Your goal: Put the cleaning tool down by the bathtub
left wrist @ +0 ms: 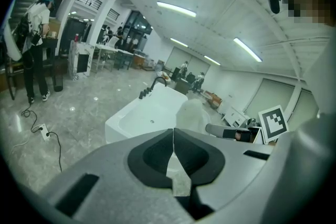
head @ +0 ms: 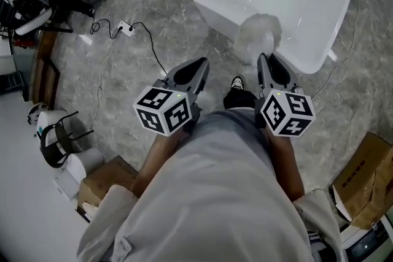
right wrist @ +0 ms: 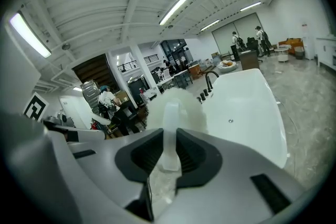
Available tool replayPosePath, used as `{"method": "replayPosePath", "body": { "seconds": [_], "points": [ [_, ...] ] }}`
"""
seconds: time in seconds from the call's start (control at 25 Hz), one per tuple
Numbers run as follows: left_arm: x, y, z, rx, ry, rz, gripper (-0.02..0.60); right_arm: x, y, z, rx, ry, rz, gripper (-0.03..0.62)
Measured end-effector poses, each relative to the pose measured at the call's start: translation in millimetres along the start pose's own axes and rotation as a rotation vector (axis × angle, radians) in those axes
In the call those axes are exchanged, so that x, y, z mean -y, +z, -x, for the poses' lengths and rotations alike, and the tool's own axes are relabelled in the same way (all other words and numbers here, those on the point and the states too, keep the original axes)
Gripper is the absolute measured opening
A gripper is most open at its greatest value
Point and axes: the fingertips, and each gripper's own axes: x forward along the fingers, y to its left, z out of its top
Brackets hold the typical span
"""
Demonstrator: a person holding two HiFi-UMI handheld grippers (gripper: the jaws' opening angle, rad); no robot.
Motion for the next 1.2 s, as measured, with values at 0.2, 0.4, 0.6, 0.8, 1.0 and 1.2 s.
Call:
{"method": "replayPosePath", "body": {
  "seconds": [0.2,0.4,0.6,0.8,1.0,1.2],
  "points": [
    [4.4,14.2,-32.9,0.003,-0.018,-0.006,0.009,25.9,17.2,-13.3,0.012,-0.013,0.0,0.069],
    [11.7,22.0,-50.5,-0.006,-0.036,-0.016,0.009,43.2,24.4,-16.5,0.014,-0.028,-0.01,0.069],
    [17.0,20.8,-63.1,-0.024,-0.053,-0.014,0.009,60.6,25.8,-15.4,0.017,-0.055,-0.027,0.069],
    [22.6,17.5,-66.5,-0.038,-0.063,-0.003,0.009,72.6,24.5,-8.0,0.006,-0.077,-0.038,0.069],
    [23.3,14.3,-72.8,-0.047,-0.067,0.005,0.009,88.4,24.1,-9.4,-0.01,-0.092,-0.033,0.069],
    [14.4,14.3,-71.6,-0.058,-0.058,0.027,0.009,97.2,25.6,-18.3,-0.037,-0.101,-0.03,0.069]
  ]
}}
